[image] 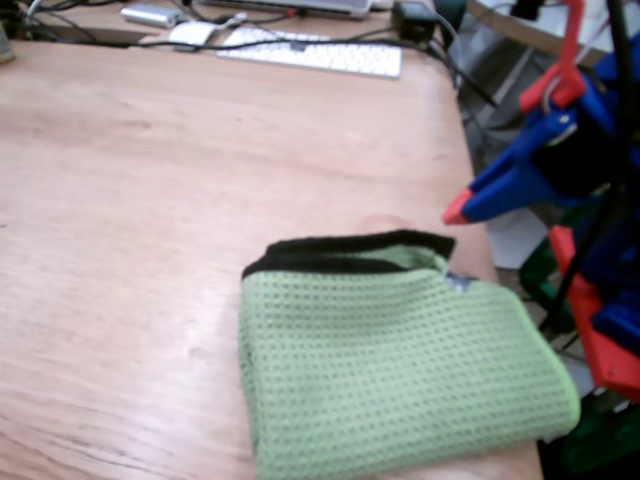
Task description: Clean the table
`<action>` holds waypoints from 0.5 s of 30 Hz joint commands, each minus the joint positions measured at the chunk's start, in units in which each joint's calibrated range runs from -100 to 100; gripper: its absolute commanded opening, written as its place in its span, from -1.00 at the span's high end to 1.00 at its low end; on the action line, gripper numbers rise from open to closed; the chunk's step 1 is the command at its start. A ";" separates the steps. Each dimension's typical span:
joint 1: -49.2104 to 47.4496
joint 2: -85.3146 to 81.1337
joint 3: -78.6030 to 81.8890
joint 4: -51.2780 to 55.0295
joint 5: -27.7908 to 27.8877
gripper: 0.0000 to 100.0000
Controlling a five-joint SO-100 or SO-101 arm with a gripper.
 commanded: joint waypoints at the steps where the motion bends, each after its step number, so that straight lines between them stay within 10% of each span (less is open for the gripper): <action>1: -1.02 -0.11 -0.57 -0.50 0.29 0.98; 10: -5.09 5.73 -47.38 0.56 1.42 0.96; 15: -11.01 31.28 -56.72 0.65 8.11 0.53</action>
